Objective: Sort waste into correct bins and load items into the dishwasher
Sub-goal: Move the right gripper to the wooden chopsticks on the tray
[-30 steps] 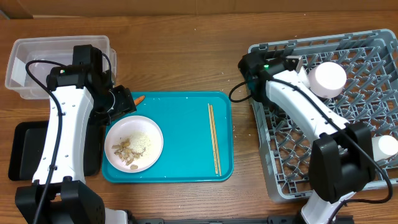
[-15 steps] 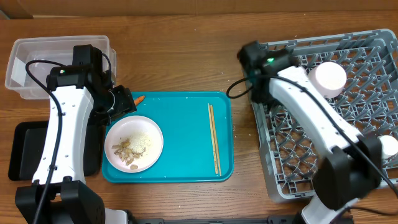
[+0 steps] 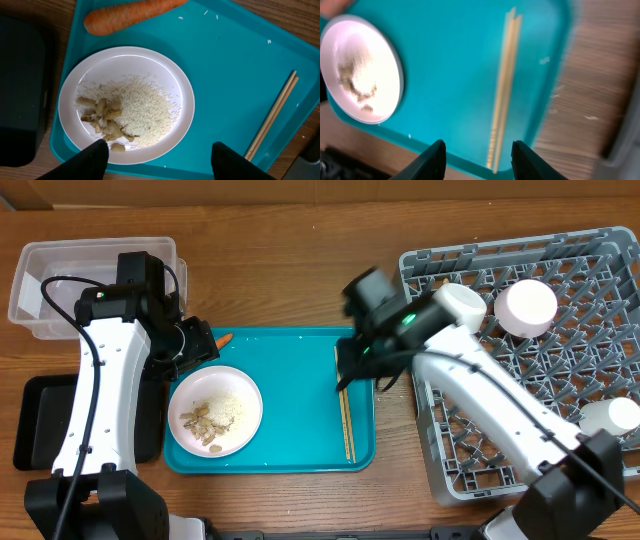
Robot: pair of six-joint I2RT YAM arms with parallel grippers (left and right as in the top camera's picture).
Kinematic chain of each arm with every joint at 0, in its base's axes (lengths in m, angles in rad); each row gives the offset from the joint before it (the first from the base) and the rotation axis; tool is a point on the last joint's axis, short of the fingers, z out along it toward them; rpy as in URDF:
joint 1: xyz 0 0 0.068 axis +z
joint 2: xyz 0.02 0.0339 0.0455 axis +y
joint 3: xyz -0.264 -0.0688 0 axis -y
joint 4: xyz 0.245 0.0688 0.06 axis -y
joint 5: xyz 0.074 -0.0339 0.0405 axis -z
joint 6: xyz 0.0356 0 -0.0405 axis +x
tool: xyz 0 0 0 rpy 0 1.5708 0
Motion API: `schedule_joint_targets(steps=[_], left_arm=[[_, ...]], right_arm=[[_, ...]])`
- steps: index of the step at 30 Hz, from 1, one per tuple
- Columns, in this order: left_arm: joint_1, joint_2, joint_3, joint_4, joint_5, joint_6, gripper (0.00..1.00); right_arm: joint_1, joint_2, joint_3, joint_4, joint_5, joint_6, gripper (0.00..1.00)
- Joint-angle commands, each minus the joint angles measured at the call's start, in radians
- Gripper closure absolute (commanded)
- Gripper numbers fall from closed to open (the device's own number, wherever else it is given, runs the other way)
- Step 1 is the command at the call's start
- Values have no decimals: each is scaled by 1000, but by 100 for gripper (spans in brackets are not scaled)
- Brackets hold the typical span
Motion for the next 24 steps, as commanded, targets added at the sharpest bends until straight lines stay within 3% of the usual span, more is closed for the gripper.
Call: schedule_joint_targets(steps=[1,9,24], left_arm=[[-1,-15,14,1,-6,19,32],[-1,-15,14,1,-6,19,32],[-1,-15,14,1,-6,19,32]], right_arm=[[59,7,-110,82,-29,40,55],[106,39,-315,283,8,40,56],[108,121,-334,309,-48,40,56]])
